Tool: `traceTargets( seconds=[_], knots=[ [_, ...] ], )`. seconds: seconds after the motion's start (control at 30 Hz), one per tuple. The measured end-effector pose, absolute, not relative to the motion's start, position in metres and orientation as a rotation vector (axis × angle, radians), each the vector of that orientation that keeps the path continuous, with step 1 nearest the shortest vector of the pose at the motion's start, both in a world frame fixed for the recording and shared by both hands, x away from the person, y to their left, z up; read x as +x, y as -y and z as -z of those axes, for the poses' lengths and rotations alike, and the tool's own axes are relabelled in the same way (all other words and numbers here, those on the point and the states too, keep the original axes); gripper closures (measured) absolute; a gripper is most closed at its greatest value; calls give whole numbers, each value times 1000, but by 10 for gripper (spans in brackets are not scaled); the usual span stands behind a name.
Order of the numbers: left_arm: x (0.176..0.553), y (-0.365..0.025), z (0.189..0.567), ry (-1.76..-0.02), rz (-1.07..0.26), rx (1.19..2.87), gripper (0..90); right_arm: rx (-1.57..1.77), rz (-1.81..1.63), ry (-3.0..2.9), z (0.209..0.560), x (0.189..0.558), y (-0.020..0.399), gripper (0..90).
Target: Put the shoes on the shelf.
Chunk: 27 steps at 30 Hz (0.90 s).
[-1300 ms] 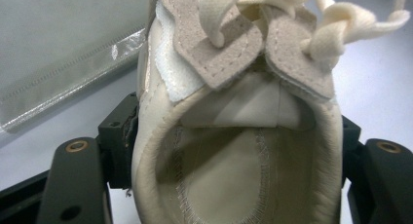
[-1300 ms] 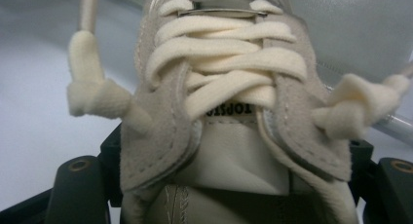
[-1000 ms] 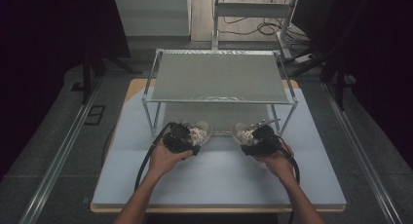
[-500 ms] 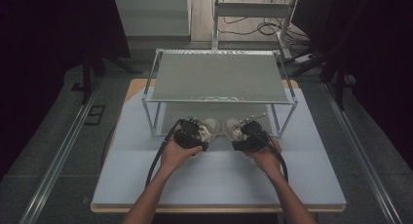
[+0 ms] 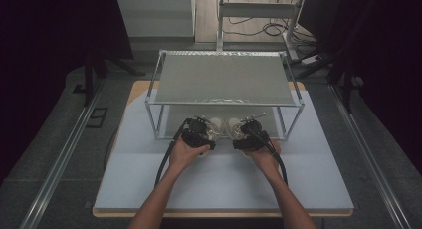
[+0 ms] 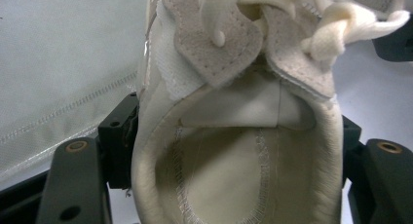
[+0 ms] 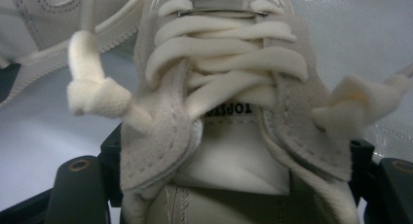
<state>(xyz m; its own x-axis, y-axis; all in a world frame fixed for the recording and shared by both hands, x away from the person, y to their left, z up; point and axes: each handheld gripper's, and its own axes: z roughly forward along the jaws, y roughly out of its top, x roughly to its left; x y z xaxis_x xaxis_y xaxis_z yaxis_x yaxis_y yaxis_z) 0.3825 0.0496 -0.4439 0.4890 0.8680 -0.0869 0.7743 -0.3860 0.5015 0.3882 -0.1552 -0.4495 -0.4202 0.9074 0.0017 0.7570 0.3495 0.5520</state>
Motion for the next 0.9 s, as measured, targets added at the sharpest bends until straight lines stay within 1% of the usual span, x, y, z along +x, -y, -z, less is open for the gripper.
traceTargets(
  seconds=[0.07, 0.27, 0.33, 0.9],
  knots=[
    [386, -51, 445, -1320, -268, 2281, 285, 1481, -696, -2309, 450, 389, 155, 261],
    [390, -49, 447, -1339, -267, 2267, 284, 1487, -690, -2288, 453, 395, 154, 261],
    [393, -50, 447, -1319, -283, 2279, 284, 1497, -693, -2280, 453, 396, 153, 261],
    [400, -42, 458, -1393, -311, 2273, 273, 1524, -660, -2243, 463, 405, 143, 256]
  ],
)
